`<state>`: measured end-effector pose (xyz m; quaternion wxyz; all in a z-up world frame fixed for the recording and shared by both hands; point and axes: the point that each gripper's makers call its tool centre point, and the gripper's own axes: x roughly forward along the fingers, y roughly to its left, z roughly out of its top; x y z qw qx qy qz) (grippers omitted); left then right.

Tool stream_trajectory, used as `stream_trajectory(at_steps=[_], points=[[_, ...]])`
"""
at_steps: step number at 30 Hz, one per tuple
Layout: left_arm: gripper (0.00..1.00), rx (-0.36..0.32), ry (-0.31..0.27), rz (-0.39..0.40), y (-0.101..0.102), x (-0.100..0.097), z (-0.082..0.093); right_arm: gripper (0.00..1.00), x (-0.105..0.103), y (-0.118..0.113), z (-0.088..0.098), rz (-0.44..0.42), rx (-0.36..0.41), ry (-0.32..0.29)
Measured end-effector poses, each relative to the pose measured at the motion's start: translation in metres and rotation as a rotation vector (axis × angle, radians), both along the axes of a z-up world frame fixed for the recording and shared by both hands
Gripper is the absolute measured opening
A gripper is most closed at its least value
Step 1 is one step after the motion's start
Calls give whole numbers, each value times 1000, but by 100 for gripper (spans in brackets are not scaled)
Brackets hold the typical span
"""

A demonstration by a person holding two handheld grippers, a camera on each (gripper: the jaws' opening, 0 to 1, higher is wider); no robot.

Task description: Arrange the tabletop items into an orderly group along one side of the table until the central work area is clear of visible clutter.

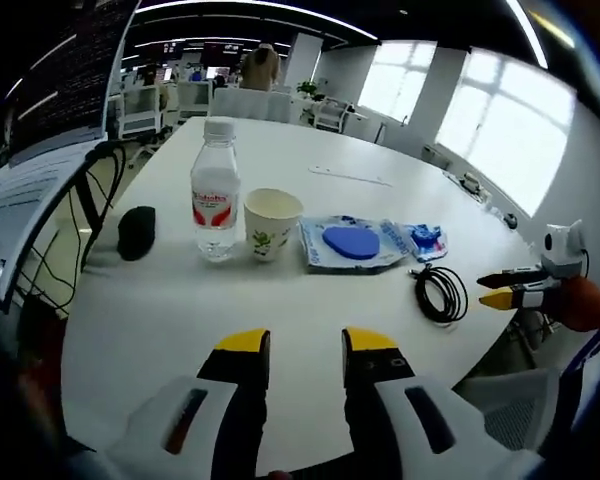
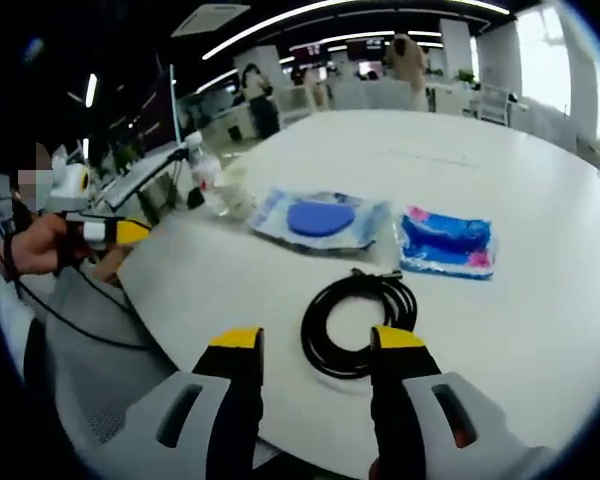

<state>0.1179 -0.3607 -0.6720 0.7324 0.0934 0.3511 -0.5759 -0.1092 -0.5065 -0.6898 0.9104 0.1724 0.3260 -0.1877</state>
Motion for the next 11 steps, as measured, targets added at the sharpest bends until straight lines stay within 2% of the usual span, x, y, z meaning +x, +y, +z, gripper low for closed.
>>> stream_trajectory(at_steps=[11], points=[[27,32,-1,-45,-8,-15,-4,42,-6,-2,-4,-18,2,-6]])
